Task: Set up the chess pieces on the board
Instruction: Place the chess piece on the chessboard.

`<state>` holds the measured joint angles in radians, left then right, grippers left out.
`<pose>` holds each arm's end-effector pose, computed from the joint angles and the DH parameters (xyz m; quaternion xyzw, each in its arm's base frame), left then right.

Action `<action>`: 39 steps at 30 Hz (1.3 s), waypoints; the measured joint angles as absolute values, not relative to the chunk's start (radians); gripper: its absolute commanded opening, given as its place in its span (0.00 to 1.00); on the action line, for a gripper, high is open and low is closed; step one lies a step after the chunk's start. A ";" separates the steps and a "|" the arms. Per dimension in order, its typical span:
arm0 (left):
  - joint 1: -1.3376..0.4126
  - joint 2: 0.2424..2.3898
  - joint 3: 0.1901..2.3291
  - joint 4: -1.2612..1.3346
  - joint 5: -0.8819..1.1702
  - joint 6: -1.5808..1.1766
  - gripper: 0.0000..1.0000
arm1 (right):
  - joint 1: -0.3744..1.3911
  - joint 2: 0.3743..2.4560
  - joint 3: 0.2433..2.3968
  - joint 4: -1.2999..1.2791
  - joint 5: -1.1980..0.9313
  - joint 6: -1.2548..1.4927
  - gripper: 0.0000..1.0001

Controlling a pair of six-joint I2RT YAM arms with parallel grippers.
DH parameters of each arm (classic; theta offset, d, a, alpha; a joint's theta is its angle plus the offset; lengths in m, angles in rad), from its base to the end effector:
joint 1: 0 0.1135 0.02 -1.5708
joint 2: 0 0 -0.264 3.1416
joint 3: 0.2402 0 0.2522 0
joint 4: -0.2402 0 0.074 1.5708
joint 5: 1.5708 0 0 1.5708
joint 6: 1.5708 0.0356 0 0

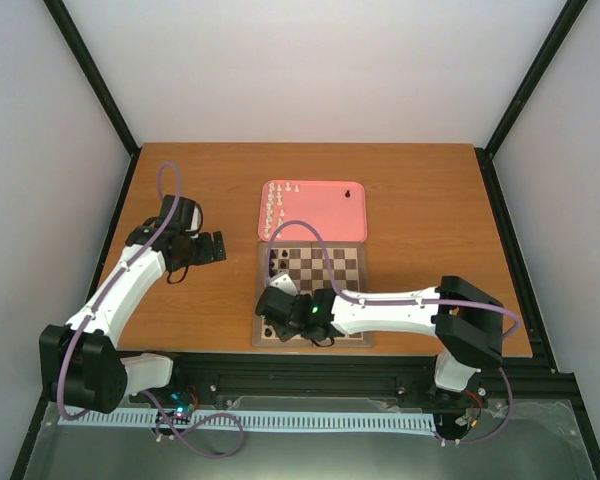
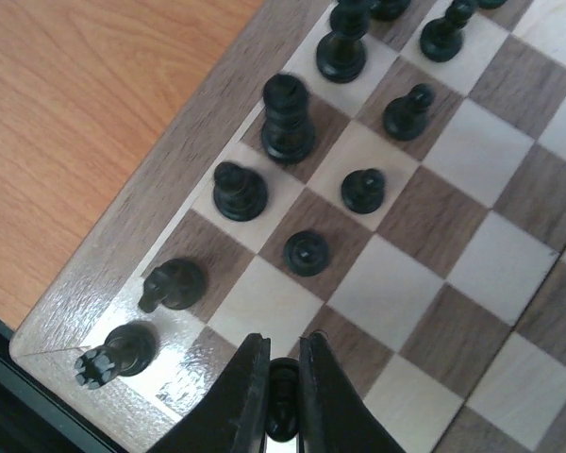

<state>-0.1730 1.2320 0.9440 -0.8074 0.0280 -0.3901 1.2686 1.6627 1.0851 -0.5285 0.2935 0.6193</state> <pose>0.2307 -0.0413 0.2530 -0.1020 0.9664 -0.0785 0.2224 0.1082 0.3126 0.1963 -0.2752 0.9231 0.1010 0.2489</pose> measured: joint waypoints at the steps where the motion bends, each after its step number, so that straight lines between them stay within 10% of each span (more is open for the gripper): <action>1: -0.173 1.230 0.941 -0.807 0.026 -0.390 1.00 | 1.283 1.671 1.085 -0.525 0.308 0.622 0.09; 39: -0.173 1.171 0.894 -0.801 0.003 -0.392 1.00 | 1.348 1.761 1.090 -0.438 0.427 0.675 0.14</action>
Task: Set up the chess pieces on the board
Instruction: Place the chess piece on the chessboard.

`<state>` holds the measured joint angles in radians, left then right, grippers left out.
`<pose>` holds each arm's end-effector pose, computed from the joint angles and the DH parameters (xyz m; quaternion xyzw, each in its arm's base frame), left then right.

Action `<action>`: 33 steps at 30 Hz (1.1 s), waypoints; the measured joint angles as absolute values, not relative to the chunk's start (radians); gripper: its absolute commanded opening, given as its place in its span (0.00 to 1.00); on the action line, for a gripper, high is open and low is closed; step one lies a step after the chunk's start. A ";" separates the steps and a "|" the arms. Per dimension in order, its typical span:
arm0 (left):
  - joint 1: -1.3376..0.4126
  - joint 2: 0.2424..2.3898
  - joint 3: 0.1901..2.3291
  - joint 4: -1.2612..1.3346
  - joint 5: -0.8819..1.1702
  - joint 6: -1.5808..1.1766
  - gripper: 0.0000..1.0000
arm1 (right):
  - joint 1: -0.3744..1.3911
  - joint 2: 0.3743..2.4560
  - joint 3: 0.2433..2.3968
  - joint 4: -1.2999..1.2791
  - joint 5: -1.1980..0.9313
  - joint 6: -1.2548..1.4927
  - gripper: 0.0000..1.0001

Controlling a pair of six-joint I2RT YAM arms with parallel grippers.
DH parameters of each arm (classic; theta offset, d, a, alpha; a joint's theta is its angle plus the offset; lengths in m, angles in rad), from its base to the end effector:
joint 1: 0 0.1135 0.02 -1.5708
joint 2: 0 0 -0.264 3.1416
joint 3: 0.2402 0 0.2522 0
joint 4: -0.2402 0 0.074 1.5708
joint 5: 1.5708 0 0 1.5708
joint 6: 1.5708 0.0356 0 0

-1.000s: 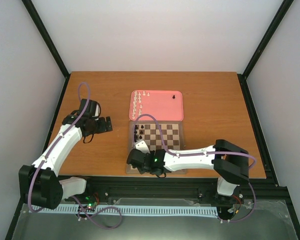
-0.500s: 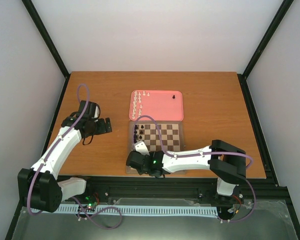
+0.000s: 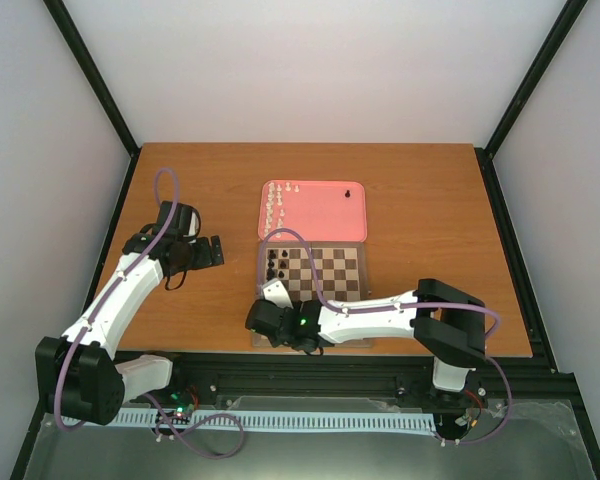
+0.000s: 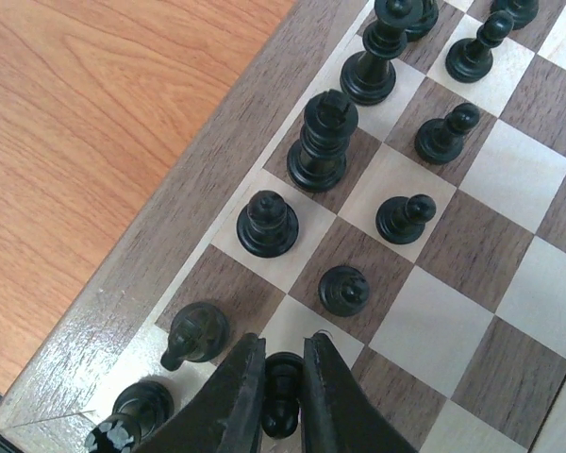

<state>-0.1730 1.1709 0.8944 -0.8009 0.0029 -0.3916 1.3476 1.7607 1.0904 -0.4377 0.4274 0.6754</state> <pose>0.2178 -0.0382 0.2510 -0.1054 0.9640 -0.0694 0.2341 0.0911 0.3347 0.1724 -0.2678 0.9140 0.0804 0.2939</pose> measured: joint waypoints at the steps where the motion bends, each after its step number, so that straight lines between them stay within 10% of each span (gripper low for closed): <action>1: -0.173 1.171 0.894 -0.801 0.003 -0.392 1.00 | 1.348 1.763 1.093 -0.438 0.429 0.674 0.14; 33: -0.173 1.179 0.894 -0.800 0.002 -0.392 1.00 | 1.345 1.737 1.066 -0.464 0.427 0.652 0.30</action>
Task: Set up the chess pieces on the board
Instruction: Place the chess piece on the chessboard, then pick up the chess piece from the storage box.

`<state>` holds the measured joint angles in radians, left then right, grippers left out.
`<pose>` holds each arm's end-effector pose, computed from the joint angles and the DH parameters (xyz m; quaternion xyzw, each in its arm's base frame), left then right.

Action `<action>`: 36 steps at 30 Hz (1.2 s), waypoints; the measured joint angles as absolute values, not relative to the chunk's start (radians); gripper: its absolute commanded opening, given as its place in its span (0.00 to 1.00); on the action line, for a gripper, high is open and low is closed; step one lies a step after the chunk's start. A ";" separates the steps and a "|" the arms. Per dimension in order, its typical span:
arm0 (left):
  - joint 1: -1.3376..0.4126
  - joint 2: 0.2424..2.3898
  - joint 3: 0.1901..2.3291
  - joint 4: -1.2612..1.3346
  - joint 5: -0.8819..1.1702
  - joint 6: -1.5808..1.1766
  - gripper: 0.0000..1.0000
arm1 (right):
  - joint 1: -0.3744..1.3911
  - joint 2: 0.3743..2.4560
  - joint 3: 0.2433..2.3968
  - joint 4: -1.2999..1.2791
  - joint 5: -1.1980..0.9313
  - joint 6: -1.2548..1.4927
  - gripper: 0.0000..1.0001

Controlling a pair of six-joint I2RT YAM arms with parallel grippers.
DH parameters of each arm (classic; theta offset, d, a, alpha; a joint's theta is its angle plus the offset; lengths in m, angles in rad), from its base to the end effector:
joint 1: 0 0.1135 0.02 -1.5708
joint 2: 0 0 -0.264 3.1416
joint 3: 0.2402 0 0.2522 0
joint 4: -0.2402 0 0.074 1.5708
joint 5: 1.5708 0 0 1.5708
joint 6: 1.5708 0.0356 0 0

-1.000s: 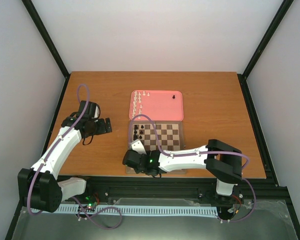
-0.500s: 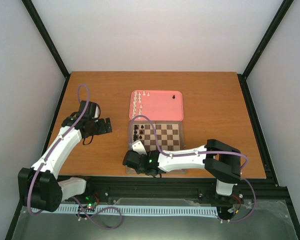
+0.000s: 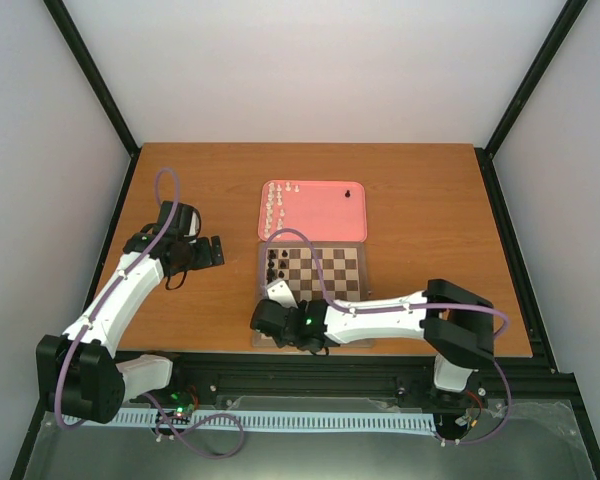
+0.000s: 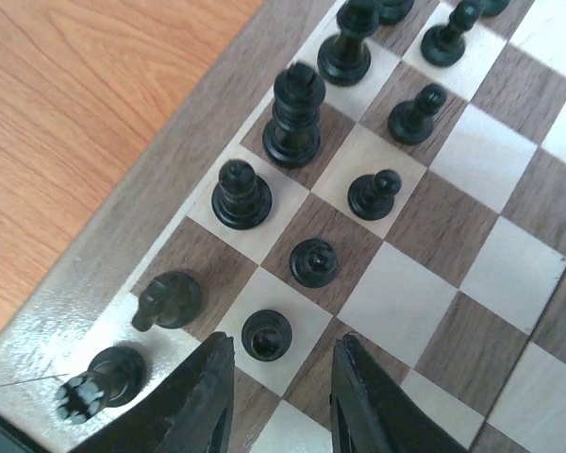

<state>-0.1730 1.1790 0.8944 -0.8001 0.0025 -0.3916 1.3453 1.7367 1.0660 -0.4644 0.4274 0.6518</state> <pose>0.2190 -0.0384 0.2494 -0.1056 0.9648 -0.0682 0.2308 0.0899 0.3258 0.1722 -0.2811 0.9129 0.0654 0.2885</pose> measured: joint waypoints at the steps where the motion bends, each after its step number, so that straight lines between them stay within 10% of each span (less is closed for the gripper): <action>1: -0.173 1.179 0.894 -0.800 0.002 -0.392 1.00 | 1.345 1.727 1.066 -0.466 0.429 0.651 0.31; 19: -0.173 1.191 0.894 -0.800 0.004 -0.392 1.00 | 1.036 1.494 1.256 -0.651 0.392 0.540 0.35; 36: -0.173 1.247 0.947 -0.790 0.030 -0.408 1.00 | 0.481 2.165 1.848 -0.656 0.225 0.308 0.24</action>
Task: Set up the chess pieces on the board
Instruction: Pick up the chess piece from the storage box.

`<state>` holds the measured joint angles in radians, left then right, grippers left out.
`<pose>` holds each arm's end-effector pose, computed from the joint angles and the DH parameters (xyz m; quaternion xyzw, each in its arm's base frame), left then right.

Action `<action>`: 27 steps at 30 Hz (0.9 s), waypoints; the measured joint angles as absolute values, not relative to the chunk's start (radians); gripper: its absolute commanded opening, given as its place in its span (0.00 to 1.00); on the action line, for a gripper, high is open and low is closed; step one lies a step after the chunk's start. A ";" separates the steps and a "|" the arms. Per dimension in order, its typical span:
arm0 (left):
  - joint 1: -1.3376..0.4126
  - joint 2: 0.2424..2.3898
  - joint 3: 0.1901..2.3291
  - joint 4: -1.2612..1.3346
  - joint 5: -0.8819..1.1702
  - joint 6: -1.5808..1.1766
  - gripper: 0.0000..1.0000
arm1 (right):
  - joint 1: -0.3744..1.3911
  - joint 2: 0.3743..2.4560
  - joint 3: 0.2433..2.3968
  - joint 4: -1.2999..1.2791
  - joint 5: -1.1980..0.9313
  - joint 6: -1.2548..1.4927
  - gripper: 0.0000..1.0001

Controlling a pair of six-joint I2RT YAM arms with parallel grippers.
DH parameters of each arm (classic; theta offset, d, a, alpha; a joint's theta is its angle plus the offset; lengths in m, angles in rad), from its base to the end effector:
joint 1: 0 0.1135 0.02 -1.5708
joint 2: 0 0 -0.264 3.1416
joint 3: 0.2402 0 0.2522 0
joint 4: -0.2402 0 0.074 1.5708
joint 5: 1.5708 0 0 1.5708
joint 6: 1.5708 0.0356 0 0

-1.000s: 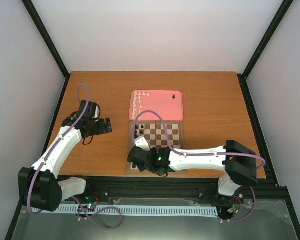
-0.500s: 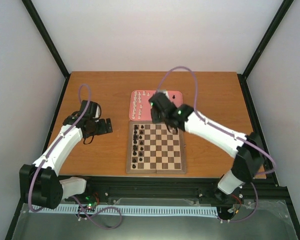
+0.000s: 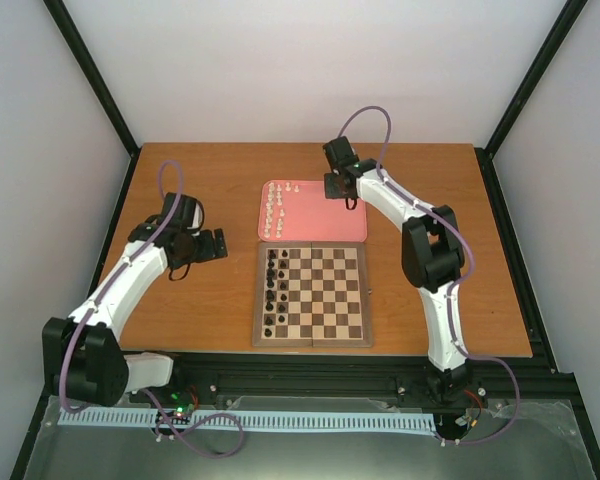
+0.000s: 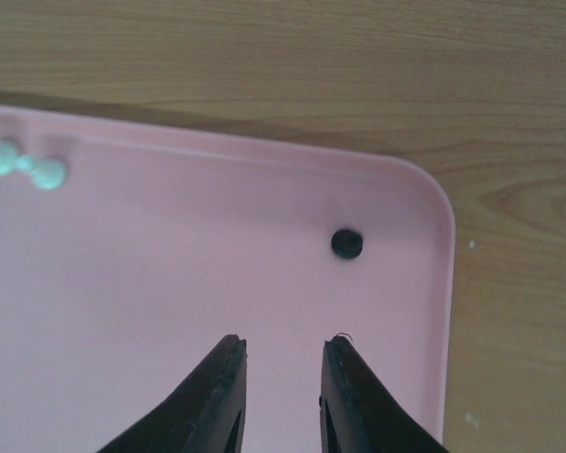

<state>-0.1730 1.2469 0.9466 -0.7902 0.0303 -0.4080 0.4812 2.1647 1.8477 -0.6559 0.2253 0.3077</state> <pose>0.2346 -0.0421 0.2514 -0.1103 0.9649 -0.0822 0.2236 0.4295 0.2153 0.2231 -0.0493 0.9489 0.0133 0.3115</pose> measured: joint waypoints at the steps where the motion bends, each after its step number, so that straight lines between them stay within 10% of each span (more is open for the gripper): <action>1: -0.173 1.257 0.950 -0.786 0.030 -0.408 1.00 | 0.470 2.196 1.877 -0.661 0.220 0.298 0.23; 27: -0.173 1.451 0.998 -0.732 0.030 -0.416 1.00 | 0.374 2.462 2.153 -0.745 0.154 0.228 0.27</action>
<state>-0.1730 1.4506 0.9981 -0.7322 0.0299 -0.4156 0.3744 2.4622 2.1532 -0.7452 0.1539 0.2276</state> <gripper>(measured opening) 0.997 0.273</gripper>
